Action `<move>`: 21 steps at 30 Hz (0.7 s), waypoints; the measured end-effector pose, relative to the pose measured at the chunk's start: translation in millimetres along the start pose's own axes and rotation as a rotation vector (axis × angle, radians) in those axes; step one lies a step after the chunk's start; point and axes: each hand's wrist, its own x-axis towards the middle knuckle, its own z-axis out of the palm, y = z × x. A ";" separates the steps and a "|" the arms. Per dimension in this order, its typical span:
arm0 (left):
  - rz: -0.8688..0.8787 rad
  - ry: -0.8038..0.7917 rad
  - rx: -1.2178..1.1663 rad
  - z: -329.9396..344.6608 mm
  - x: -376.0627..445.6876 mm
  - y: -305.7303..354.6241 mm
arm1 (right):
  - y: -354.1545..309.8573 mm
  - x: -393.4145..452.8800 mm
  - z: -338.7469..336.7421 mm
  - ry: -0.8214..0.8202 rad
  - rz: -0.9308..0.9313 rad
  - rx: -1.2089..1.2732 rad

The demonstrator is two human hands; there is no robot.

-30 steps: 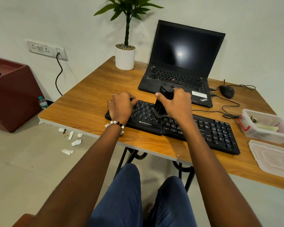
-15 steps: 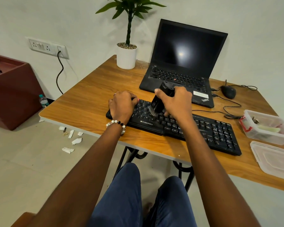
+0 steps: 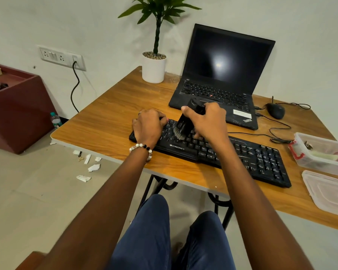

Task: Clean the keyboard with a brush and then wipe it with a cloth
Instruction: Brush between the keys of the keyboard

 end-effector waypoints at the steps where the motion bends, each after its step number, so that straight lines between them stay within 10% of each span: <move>1: 0.004 0.003 0.005 -0.6 -0.6 0.3 | 2.3 -1.9 7.6 0.031 -0.027 0.001; 9: 0.020 0.007 0.019 0.7 0.0 -0.7 | 11.0 -4.7 -7.9 -0.219 0.060 0.064; 15: 0.055 0.017 0.032 1.7 0.2 -1.6 | 24.8 -11.0 -19.2 0.016 -0.001 -0.021; 21: 0.191 0.107 0.224 1.9 -2.4 0.6 | 34.6 -17.5 -50.2 -0.139 0.119 0.183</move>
